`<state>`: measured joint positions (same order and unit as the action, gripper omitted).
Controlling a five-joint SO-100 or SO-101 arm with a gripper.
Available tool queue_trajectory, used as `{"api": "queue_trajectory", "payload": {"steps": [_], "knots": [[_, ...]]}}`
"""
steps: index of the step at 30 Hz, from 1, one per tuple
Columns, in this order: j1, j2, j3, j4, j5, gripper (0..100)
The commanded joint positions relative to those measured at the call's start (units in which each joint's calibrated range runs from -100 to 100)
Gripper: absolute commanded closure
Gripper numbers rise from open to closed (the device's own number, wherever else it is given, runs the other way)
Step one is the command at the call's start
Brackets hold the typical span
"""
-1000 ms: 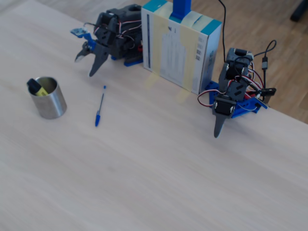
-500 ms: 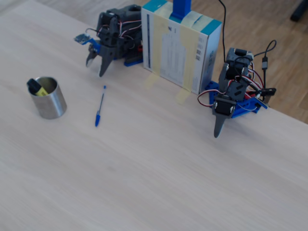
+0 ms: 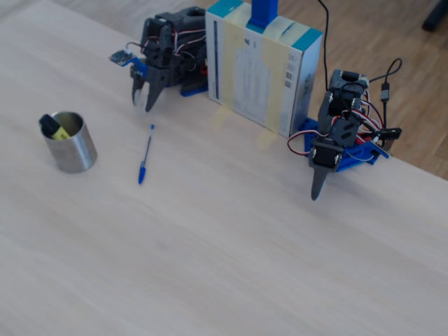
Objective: Grab the yellow pen and put it in the silver cup.
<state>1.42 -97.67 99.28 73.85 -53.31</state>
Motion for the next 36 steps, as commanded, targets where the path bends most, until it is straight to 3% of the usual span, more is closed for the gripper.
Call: {"api": "queue_trajectory", "payload": {"steps": [1,5,36], "knots": [[0.4,-0.1,0.4,1.3,-0.2,92],[-0.2,0.0,0.4,1.3,0.1,98],[0.1,0.5,0.4,1.3,0.1,98]]}}
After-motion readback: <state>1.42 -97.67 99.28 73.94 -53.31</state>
